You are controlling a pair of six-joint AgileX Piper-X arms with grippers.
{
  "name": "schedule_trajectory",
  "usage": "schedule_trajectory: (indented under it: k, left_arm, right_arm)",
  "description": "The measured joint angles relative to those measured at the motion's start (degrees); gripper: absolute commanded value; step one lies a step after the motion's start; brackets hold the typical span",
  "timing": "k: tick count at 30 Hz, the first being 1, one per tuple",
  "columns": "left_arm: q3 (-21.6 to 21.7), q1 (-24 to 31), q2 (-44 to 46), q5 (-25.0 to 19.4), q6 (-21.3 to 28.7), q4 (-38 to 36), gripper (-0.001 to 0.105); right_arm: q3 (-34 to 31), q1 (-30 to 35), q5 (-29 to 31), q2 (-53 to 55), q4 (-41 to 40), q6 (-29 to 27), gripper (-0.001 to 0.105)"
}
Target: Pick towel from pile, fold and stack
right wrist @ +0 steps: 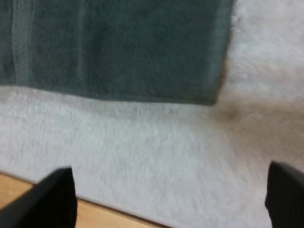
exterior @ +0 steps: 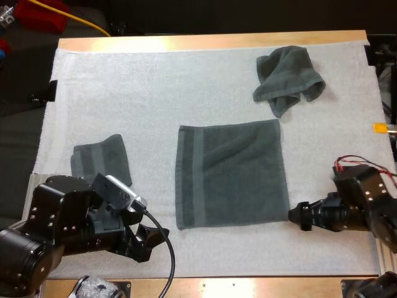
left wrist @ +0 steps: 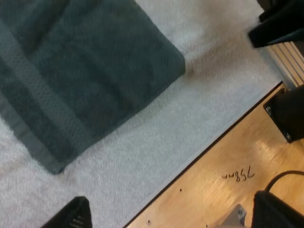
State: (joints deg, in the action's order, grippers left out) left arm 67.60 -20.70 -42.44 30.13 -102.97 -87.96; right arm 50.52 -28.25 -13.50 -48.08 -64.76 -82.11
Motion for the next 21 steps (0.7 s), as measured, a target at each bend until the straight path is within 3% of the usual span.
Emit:
schedule_trajectory:
  k: [12,21]
  left_arm:
    - [-0.5,0.0,0.0,2.2,0.0,-0.2,0.065]
    - [-0.5,0.0,0.0,2.4,0.0,-0.2,0.065]
  right_arm:
    - [-14.2,0.0,-1.5,-0.8,18.3,4.0,0.078]
    - [-17.1,0.0,-3.2,-9.7,28.4,5.1,0.078]
